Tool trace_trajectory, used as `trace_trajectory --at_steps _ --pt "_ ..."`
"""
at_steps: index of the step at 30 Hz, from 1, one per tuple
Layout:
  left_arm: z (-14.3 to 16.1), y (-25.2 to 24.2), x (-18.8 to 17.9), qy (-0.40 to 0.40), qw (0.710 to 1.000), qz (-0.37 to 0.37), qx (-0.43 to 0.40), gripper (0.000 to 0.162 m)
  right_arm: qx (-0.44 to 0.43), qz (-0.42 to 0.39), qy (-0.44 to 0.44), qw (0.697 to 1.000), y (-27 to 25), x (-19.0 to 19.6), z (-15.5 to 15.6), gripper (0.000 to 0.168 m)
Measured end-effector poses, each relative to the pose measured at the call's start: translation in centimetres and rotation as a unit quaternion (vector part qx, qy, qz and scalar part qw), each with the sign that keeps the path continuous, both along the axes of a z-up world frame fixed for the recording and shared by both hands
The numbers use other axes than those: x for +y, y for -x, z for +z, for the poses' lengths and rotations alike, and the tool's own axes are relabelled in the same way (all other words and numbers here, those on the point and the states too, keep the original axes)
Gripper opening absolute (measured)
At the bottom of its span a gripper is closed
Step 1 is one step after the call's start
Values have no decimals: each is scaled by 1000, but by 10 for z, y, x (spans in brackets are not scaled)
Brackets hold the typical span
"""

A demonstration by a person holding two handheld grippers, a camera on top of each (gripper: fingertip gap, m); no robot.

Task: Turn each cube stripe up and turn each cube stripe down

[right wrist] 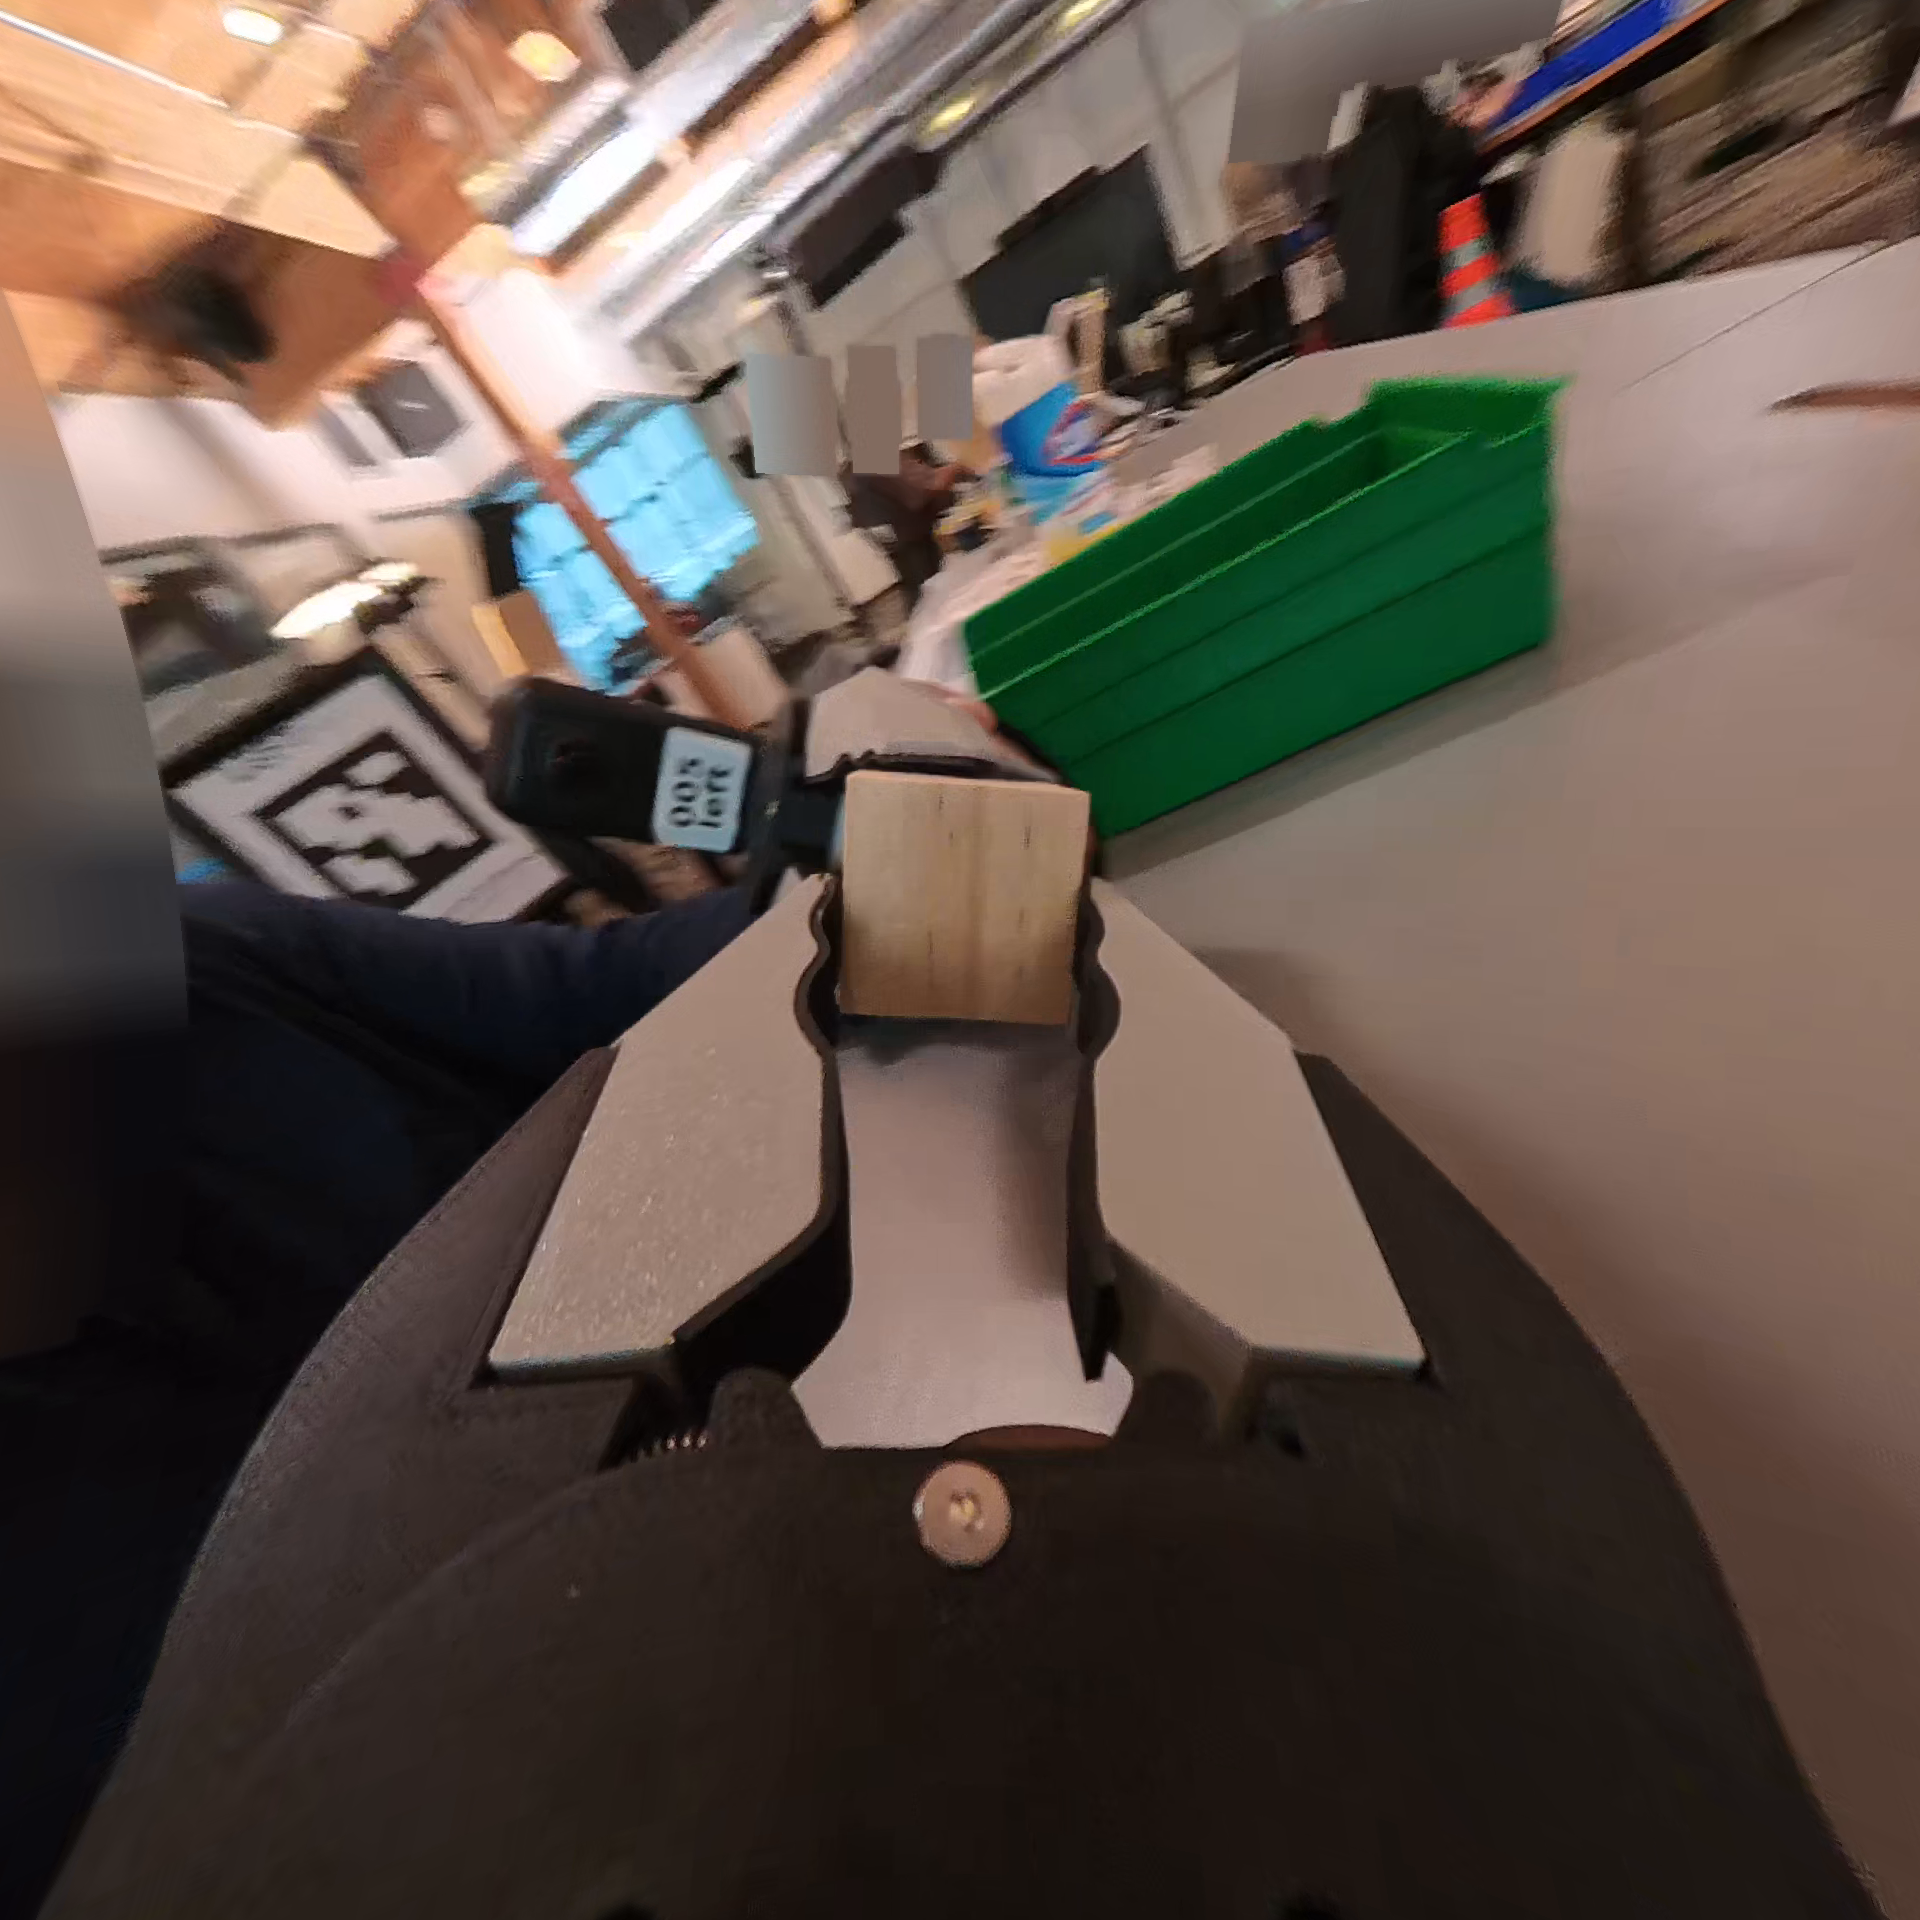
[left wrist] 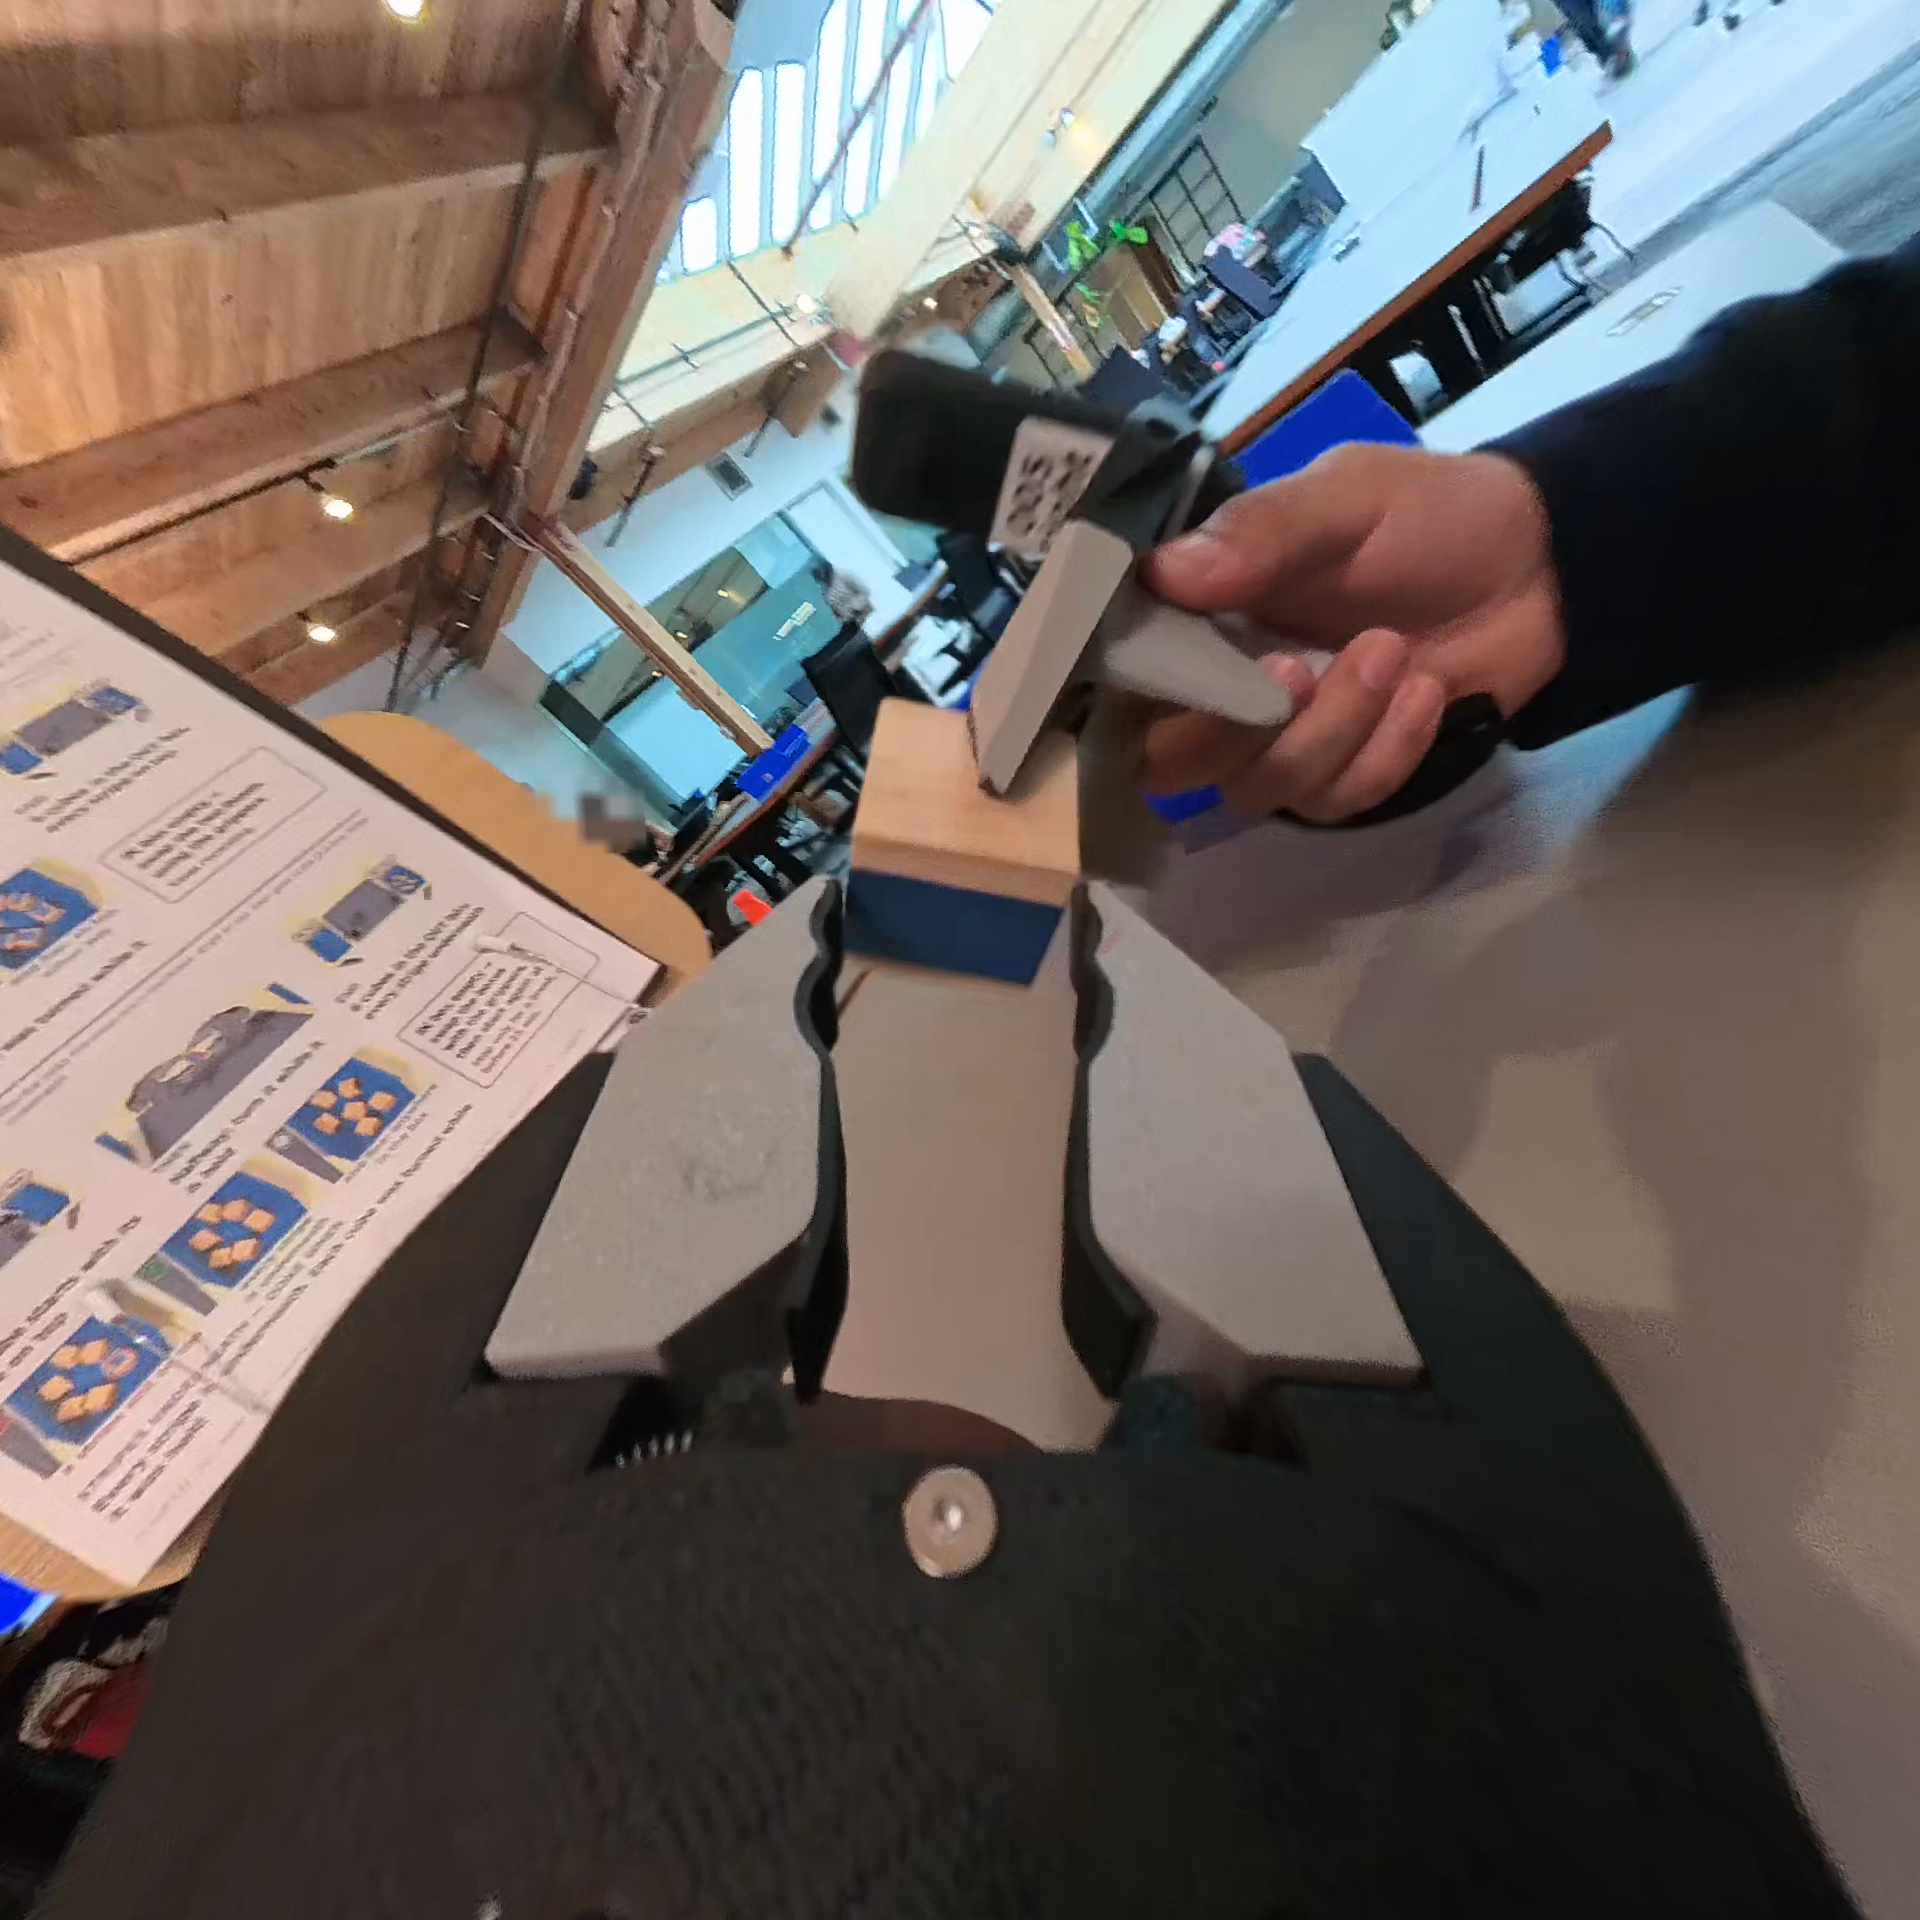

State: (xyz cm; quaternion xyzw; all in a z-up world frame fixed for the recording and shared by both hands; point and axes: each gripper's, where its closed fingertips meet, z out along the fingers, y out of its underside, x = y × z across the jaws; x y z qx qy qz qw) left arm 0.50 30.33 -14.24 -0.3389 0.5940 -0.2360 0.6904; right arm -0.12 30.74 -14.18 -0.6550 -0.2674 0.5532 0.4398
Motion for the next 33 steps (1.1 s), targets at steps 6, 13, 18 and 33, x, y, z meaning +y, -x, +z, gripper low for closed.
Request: trace_trajectory --at_steps 6,13,18,33 --pt "-6 1 30 35 997 71 6 17 -128 -269 -43 954 -115 8 39 41" --pt "-48 -5 52 68 982 132 118 0 -431 -471 146 756 -320 18 -37 42" --pt "-61 -2 59 108 972 150 146 0 -527 -443 253 680 -356 20 -107 43" --pt "-85 5 79 120 955 199 184 0 -301 -496 -69 812 -198 40 61 52"
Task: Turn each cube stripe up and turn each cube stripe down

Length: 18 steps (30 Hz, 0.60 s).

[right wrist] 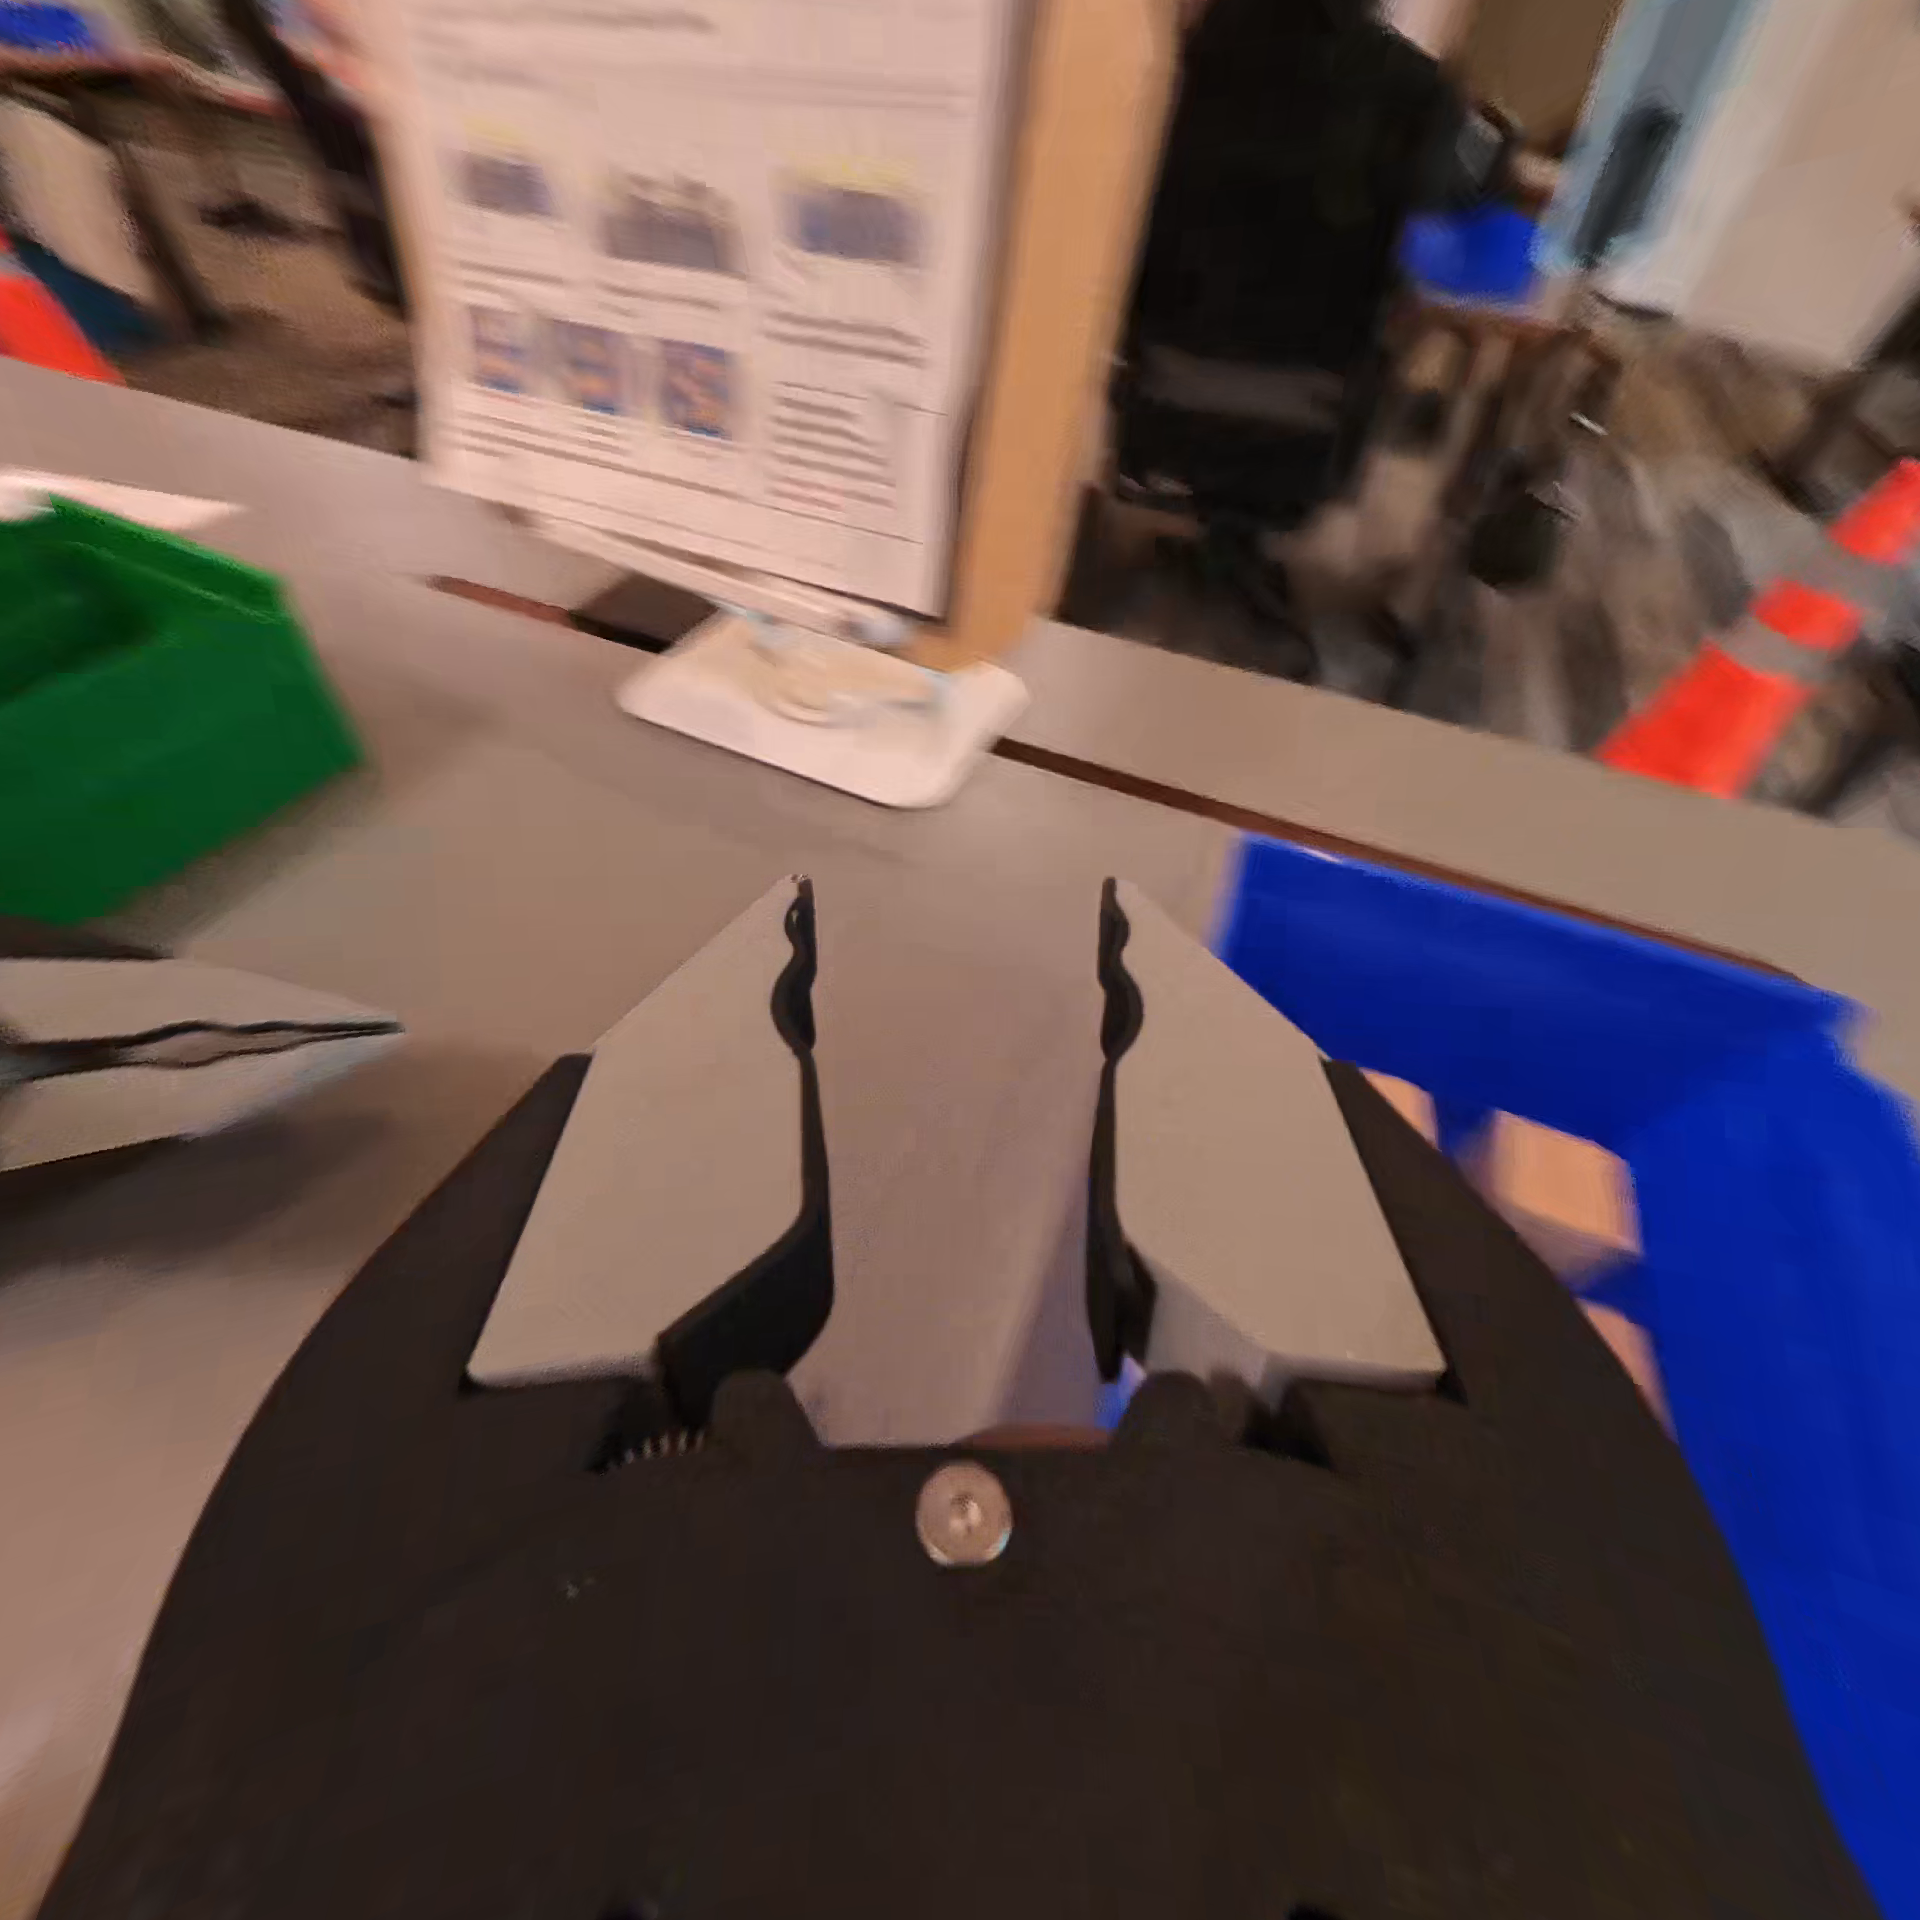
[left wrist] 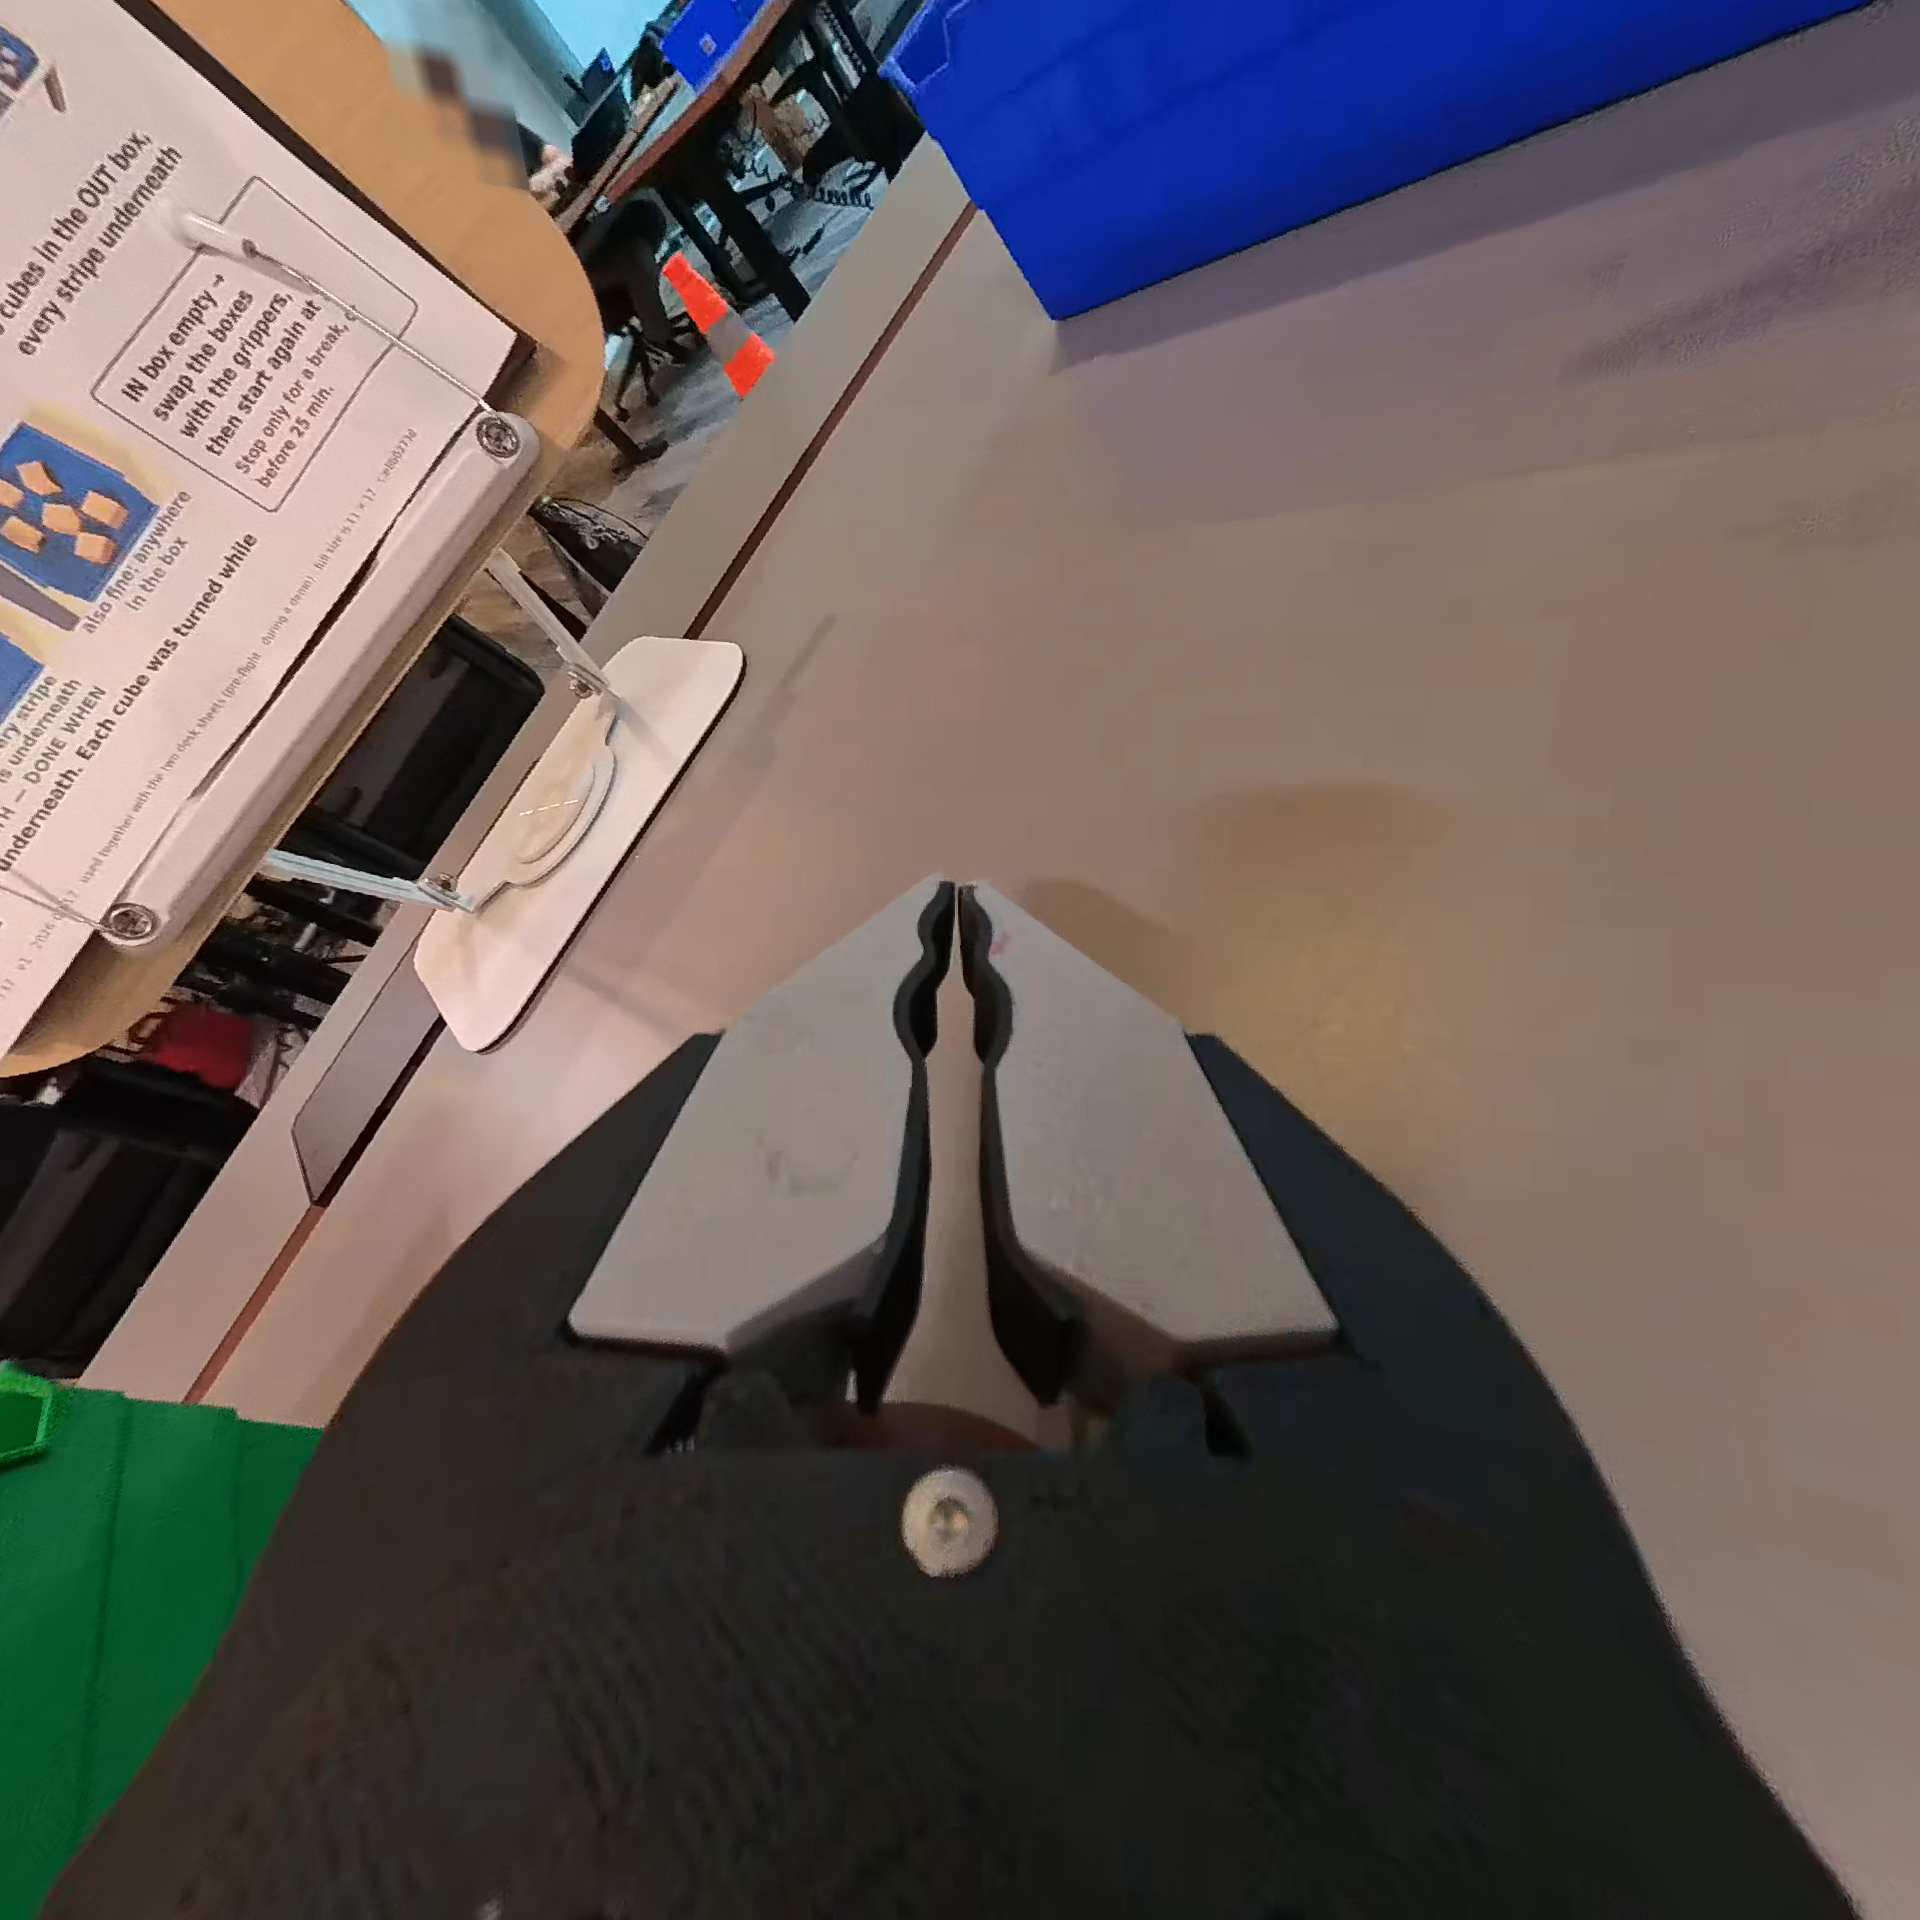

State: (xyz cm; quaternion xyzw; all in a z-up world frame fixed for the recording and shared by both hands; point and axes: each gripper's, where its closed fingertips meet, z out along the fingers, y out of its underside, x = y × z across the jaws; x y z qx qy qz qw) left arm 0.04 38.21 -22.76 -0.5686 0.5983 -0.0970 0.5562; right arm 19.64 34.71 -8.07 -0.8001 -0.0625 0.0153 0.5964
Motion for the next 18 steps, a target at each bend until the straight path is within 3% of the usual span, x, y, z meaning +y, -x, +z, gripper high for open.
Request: trace_trajectory --at_steps 1,4,8,14,18 --pt "-1 0 1 -2 1000 2 2 0 -2 38 1 999 27 4 -8 54" --pt "-5 1 3 -8 1000 8 9 0 -26 121 60 991 89 26 -71 57" --pt "3 6 10 -13 999 26 -15 0 -9 162 85 983 123 46 -138 54" --pt "23 13 18 12 996 46 -70 0 -25 154 45 987 111 44 -140 51" --pt "25 12 16 9 996 44 -76 0 -7 156 3 988 112 40 -119 46"
